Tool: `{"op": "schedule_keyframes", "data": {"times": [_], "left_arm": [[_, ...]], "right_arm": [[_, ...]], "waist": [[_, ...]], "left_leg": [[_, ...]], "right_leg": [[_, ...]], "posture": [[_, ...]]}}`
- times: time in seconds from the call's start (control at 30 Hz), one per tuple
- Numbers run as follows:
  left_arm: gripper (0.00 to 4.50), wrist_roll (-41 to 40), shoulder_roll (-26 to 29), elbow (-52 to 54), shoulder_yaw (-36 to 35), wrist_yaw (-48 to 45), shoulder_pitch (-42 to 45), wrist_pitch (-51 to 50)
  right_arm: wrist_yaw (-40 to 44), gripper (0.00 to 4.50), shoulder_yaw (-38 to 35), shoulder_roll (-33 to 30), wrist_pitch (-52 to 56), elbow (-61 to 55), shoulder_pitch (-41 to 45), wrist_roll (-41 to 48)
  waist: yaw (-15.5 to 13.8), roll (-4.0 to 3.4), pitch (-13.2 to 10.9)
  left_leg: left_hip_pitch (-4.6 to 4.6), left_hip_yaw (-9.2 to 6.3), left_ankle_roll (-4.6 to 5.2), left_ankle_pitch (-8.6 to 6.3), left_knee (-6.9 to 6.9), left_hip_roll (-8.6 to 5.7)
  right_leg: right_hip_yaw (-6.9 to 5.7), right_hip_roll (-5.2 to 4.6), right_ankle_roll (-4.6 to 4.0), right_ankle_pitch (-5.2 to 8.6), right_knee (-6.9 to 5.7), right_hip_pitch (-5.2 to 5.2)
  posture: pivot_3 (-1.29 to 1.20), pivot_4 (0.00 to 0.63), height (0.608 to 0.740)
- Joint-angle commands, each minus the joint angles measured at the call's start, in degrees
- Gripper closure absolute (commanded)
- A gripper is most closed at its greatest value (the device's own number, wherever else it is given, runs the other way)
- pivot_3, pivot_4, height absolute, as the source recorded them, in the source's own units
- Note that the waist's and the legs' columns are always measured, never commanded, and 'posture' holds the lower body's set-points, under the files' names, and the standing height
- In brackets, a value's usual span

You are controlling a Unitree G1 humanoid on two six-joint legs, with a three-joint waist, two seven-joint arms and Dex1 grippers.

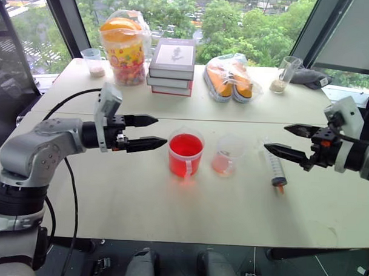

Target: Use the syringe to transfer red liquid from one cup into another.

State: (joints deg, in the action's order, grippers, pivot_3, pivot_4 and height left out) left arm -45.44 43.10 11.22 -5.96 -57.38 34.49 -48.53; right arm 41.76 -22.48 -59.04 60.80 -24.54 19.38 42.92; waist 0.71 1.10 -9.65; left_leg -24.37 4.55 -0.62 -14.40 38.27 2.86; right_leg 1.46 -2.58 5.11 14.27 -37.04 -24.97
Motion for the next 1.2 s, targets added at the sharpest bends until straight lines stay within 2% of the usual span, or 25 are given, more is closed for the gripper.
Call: {"op": "schedule_keyframes", "data": {"times": [0.03, 0.17, 0.63, 0.87, 1.0, 1.2], "left_arm": [[0.0, -0.2, -0.1, -0.1, -1.0, -0.3, 0.8, 0.9], [0.0, -1.7, -1.0, -0.2, -1.6, -0.5, 1.4, 0.4], [0.0, 0.6, -2.1, -1.8, 0.5, -1.0, 2.5, 2.1], [0.0, 1.4, -3.9, -1.6, 0.8, -0.8, 2.2, 2.8], [0.0, 2.1, -4.4, -2.3, 1.7, -1.4, 2.9, 3.4], [0.0, 3.1, -5.1, -3.8, 3.1, -2.9, 4.2, 4.6]], "right_arm": [[-0.4, 0.01, -1.9, -0.9, -0.3, -1.6, 0.4, 0.6], [-0.8, 0.01, -2.4, -1.0, 0.2, -1.7, 0.0, 0.8], [-2.5, 0.01, -2.6, -1.1, 1.3, -2.1, -0.8, 1.3], [-3.3, 0.01, -0.3, -3.1, 2.5, 0.2, 0.1, -0.5], [-5.7, 0.01, 3.1, -3.0, 7.1, 2.9, 4.8, -0.1], [-9.4, 0.01, 14.9, -1.6, 19.6, 18.3, 22.1, -3.9]], "waist": [[0.0, 0.0, 0.0], [0.0, 0.0, 0.0], [0.0, 0.0, 0.0], [0.0, 0.0, 0.0], [0.1, 0.0, 0.0], [0.2, 0.0, 0.0]], "left_leg": [[0.0, 0.0, 0.0, 0.0, 0.0, 0.0], [0.0, 0.0, 0.0, 0.0, 0.0, 0.0], [0.0, 0.0, 0.0, 0.0, 0.0, 0.0], [0.0, 0.0, 0.0, 0.0, 0.01, 0.0], [0.02, 0.0, 0.0, 0.0, 0.01, 0.0], [0.02, 0.01, 0.0, 0.0, 0.03, 0.0]], "right_leg": [[0.0, 0.0, 0.0, 0.0, 0.0, 0.0], [0.0, 0.0, 0.01, 0.0, 0.0, 0.0], [0.0, 0.0, 0.04, -0.02, 0.0, 0.0], [0.0, 0.0, 0.04, -0.02, 0.0, 0.0], [0.02, -0.01, 0.01, -0.01, -0.02, 0.0], [0.07, -0.01, -0.06, 0.02, -0.03, -0.04]], "posture": [[0.0, 0.15, 0.74], [0.0, 0.15, 0.74], [0.0, 0.15, 0.74], [0.0, 0.15, 0.74], [0.0, 0.15, 0.74], [0.0, 0.15, 0.74]]}}
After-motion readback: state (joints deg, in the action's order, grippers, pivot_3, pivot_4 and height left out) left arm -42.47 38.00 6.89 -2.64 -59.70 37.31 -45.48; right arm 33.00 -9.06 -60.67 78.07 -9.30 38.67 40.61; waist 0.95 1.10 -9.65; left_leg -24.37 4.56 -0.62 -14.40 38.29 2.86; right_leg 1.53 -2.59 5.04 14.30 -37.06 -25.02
